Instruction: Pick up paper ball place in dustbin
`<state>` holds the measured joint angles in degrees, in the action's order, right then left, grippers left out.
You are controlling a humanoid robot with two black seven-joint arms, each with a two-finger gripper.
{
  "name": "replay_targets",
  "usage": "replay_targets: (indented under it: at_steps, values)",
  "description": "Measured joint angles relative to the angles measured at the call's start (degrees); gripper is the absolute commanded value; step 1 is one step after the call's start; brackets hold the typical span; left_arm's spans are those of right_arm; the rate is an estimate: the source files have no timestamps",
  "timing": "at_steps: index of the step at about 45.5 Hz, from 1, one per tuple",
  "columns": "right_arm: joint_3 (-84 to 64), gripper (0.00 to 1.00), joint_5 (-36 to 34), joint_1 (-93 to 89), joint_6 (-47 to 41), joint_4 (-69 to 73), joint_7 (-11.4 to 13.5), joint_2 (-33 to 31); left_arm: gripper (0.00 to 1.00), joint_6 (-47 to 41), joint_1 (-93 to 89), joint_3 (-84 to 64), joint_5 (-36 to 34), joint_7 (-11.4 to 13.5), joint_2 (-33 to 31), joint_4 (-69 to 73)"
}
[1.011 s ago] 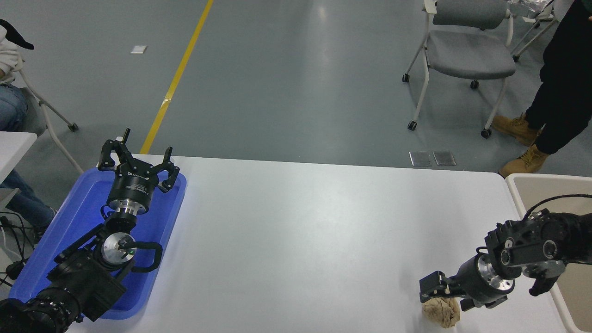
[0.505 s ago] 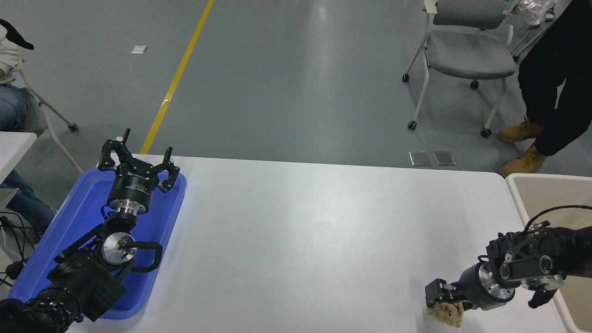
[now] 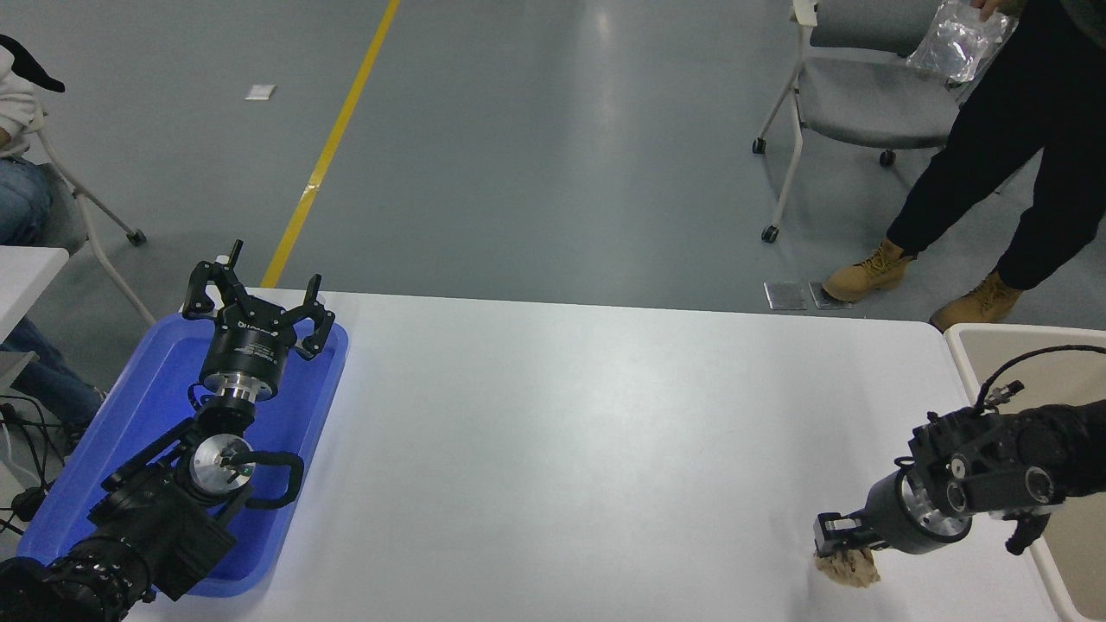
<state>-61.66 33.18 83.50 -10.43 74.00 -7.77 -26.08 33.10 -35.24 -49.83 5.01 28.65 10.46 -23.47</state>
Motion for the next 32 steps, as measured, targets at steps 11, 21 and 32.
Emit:
replay_targets:
  at_steps: [11,21,32]
  values:
    - [-3.94,0.0,0.08,13.65,-2.25,5.73,-0.04,-0.64,1.0,0.02,0.0,0.0,-0.02,0.0,0.0,0.0]
    - [-5.22,0.0,-2.08,26.97,-7.2,7.77,-0.07,-0.81,1.0,0.02,-0.01,0.0,-0.01,0.0,0.0,-0.01]
    - [-6.0,0.0,-3.97,38.26,-13.19,8.53,-0.06,-1.11,1.0,0.01,0.0,0.0,-0.01,0.0,-0.01,0.0]
